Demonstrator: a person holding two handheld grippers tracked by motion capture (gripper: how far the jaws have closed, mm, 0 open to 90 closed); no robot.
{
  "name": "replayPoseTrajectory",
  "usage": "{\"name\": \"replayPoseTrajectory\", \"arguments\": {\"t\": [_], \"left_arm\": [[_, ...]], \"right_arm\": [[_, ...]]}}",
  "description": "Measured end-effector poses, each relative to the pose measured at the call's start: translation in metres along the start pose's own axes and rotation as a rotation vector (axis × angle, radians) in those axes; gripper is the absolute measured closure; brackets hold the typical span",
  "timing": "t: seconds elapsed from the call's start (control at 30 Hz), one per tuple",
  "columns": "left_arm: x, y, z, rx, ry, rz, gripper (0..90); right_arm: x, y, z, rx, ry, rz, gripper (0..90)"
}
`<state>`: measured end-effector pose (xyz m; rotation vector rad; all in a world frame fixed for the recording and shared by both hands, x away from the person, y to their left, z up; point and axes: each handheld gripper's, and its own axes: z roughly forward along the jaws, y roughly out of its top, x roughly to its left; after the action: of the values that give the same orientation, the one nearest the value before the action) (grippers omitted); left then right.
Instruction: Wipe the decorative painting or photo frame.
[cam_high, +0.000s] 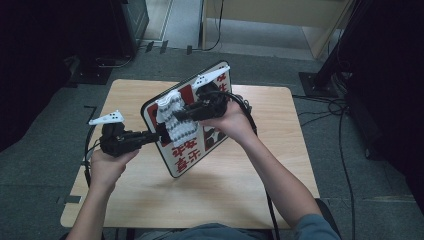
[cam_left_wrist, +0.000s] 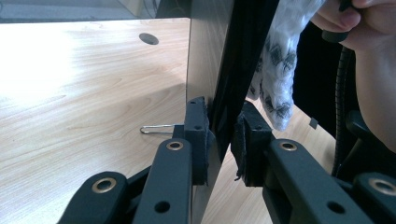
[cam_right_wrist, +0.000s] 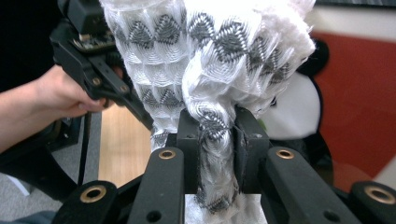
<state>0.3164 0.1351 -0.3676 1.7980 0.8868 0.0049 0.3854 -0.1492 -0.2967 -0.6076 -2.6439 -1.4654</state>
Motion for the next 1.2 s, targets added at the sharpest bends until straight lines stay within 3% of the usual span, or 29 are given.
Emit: {"name": "replayPoseTrajectory", "arguments": {"t": [0.37,1.2], "left_arm": [[0.000,0.000,0.000,0.002,-0.009,0.000,77.7],[0.001,0.001,0.001,0.010,-0.018,0.012,77.7]], "right_arm": [[0.003,0.002,0.008,-0.025,-0.010,-0.006,75.6],[0.003,-0.012,0.020,0.025,0.002,-0.008,75.0]]}}
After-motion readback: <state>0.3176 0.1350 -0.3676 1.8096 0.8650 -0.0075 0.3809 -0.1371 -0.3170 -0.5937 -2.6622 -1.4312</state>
